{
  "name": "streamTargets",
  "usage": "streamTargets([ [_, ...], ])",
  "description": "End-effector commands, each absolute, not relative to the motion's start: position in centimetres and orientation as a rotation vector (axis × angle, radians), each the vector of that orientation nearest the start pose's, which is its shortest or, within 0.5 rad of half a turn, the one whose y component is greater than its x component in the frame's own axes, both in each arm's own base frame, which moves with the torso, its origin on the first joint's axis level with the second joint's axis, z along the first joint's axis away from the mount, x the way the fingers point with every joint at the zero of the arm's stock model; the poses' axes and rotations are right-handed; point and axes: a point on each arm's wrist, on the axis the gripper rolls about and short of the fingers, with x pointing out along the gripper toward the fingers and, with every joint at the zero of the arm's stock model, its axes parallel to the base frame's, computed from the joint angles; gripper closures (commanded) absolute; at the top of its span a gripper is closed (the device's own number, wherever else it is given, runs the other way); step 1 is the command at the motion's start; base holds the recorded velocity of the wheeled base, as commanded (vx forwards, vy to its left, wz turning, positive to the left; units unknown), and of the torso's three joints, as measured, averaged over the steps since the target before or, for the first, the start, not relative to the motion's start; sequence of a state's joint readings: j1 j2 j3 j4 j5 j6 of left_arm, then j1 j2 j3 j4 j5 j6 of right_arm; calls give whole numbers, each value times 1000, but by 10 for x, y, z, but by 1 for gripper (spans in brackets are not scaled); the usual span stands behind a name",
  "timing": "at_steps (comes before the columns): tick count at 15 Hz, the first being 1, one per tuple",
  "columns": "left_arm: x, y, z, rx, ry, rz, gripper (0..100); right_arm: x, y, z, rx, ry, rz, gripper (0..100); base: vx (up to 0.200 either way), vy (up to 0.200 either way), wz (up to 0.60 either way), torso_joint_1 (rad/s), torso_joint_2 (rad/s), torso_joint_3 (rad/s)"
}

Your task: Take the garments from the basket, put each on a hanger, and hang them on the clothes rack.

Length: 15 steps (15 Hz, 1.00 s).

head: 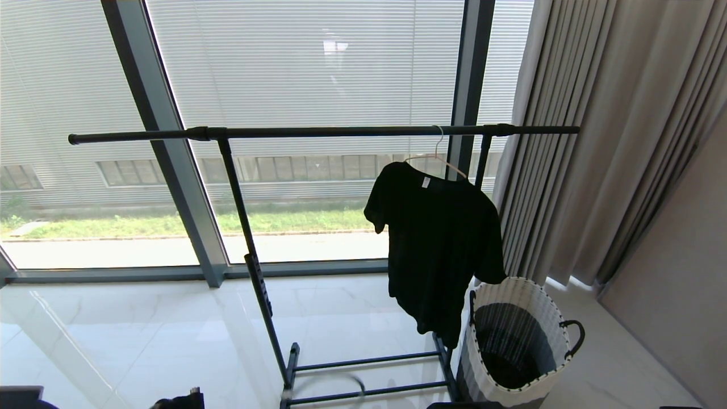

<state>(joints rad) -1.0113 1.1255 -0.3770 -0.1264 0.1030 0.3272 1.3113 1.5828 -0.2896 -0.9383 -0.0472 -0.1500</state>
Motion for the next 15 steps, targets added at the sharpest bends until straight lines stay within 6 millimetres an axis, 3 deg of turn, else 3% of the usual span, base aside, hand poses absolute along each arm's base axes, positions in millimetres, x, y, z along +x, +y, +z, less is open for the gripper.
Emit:
streamTargets([
  [1,87,-100,150,590,419,-815,100,57,207,116,-369,208,1272,0,0,0,0,0,0,0],
  [4,102,-90,166,498,323,-671,100,58,209,110,-310,285,1248,0,0,0,0,0,0,0],
  [7,97,-82,177,464,252,-652,100,69,212,107,-218,363,1178,0,0,0,0,0,0,0],
  [9,91,-77,186,447,192,-644,100,89,214,106,-124,416,1081,0,0,0,0,0,0,0],
  [12,86,-73,200,421,123,-635,100,120,234,109,41,443,949,0,0,0,0,0,0,0],
  [15,88,-75,212,408,86,-633,100,141,270,102,135,442,858,0,0,0,0,0,0,0],
])
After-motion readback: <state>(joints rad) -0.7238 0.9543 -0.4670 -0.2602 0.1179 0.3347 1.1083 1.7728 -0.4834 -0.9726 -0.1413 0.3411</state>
